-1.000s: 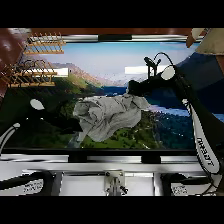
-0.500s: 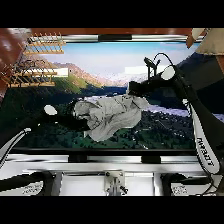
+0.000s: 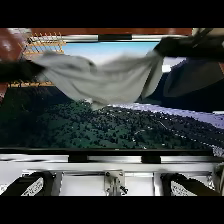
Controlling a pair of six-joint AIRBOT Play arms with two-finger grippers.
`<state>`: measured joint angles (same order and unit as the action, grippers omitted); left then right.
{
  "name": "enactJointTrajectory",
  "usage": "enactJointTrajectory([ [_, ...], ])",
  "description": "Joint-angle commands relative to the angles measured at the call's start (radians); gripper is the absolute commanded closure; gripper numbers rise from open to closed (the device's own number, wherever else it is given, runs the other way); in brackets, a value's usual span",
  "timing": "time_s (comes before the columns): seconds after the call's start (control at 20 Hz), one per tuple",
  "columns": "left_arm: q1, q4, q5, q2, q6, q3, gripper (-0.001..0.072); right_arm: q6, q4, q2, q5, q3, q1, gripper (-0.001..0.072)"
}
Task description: Fold the shirts.
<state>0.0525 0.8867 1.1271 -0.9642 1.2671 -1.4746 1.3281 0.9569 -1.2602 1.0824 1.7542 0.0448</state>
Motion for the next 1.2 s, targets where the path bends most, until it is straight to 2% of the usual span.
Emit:
enactJointTrajectory([
  [0.0, 0.069, -0.035, -0.074, 0.151, 0.028, -0.352, 0.0664, -0.099, -0.016, 0.179, -0.101, 0.158, -0.011, 0.0644],
  [0.2, 0.064, -0.022, -0.151, 0.231, 0.029, -0.476, 0.0664, -0.1, -0.008, 0.347, -0.273, 0.2, 0.017, 0.0644],
  [0.3, 0.064, 0.06, -0.069, 0.243, 0.037, -0.475, 0.0664, -0.094, 0.055, 0.397, -0.279, 0.2, 0.017, 0.0644],
  [0.35, 0.064, 0.11, 0.002, 0.237, 0.074, -0.475, 0.0664, -0.075, 0.089, 0.406, -0.258, 0.2, 0.017, 0.0644],
  [0.45, 0.063, 0.182, 0.186, 0.205, 0.123, -0.468, 0.0664, -0.036, 0.144, 0.4, -0.169, 0.2, 0.017, 0.0644],
  [0.6, 0.063, 0.182, 0.412, 0.176, 0.123, -0.34, 0.0664, 0.0, 0.197, 0.335, 0.072, 0.198, 0.017, 0.0644],
  [0.75, 0.062, 0.148, 0.516, 0.183, 0.122, -0.054, 0.0664, 0.006, 0.206, 0.19, 0.364, 0.179, 0.018, 0.0644],
  [0.8, 0.055, 0.125, 0.511, 0.187, 0.121, 0.07, 0.0664, 0.006, 0.205, 0.134, 0.402, 0.146, 0.018, 0.0644],
  [0.9, 0.025, 0.045, 0.433, 0.187, 0.101, 0.298, 0.0664, 0.007, 0.204, 0.016, 0.361, 0.064, 0.018, 0.0644],
  [1.0, -0.019, -0.08, 0.237, 0.185, 0.046, 0.486, 0.0664, 0.022, 0.199, -0.119, 0.206, 0.009, 0.021, 0.0644],
  [1.1, -0.068, -0.184, 0.018, 0.168, -0.004, 0.603, 0.0664, 0.101, 0.143, -0.275, -0.019, 0.003, 0.028, 0.0644],
  [1.15, -0.091, -0.203, -0.072, 0.155, -0.002, 0.633, 0.0664, 0.153, 0.074, -0.341, -0.109, 0.003, 0.028, 0.0644],
])
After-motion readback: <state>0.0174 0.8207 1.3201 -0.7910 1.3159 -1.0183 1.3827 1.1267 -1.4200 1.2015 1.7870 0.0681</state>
